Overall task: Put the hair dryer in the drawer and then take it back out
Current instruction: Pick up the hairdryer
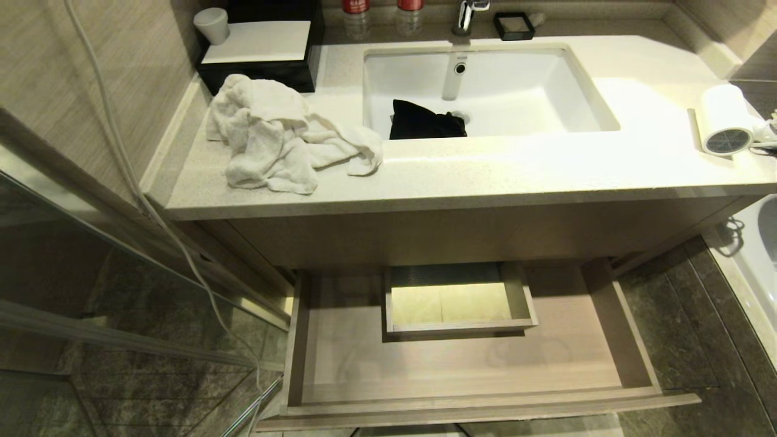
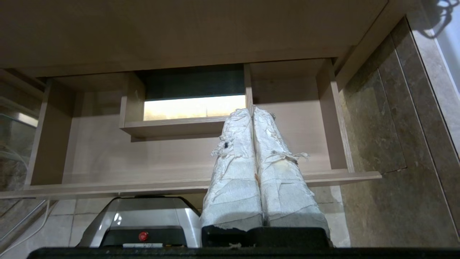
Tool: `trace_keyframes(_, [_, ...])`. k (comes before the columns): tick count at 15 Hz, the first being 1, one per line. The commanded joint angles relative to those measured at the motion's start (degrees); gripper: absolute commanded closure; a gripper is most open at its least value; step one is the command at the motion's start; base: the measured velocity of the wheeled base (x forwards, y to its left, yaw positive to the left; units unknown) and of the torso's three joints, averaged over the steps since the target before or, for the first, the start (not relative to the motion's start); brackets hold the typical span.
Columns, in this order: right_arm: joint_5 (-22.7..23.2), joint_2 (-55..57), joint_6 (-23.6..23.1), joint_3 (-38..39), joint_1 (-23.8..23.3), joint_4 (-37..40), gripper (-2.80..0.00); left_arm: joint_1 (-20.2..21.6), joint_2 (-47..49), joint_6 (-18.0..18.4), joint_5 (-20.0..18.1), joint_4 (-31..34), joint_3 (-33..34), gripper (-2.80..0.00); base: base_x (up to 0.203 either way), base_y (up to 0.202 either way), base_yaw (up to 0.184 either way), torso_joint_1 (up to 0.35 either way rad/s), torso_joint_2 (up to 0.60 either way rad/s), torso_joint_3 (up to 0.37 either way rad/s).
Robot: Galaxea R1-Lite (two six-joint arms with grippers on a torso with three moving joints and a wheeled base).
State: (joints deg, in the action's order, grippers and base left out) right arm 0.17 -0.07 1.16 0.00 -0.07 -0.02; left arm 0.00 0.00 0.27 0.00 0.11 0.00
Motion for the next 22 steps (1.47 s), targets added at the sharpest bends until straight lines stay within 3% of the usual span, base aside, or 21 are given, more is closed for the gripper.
trace_keyframes(1, [0.06,-0.1,-0.02,0.09,-0.01,0.02,0.0,0.0,0.0,0.0,0.0,0.07,0.0,0.0,0.0,0.0,0.0,0.068,-0.17,-0.056])
trace_keyframes(10, [0.0,-0.01,-0.02,0.09,-0.01,0.11,0.0,0.0,0.0,0.0,0.0,0.07,0.0,0.0,0.0,0.0,0.0,0.037,0.0,0.036])
trace_keyframes(22, [0.09,-0.01,-0.37,0.09,-0.01,0.11,0.0,0.0,0.0,0.0,0.0,0.07,0.0,0.0,0.0,0.0,0.0,0.289,-0.07,0.217])
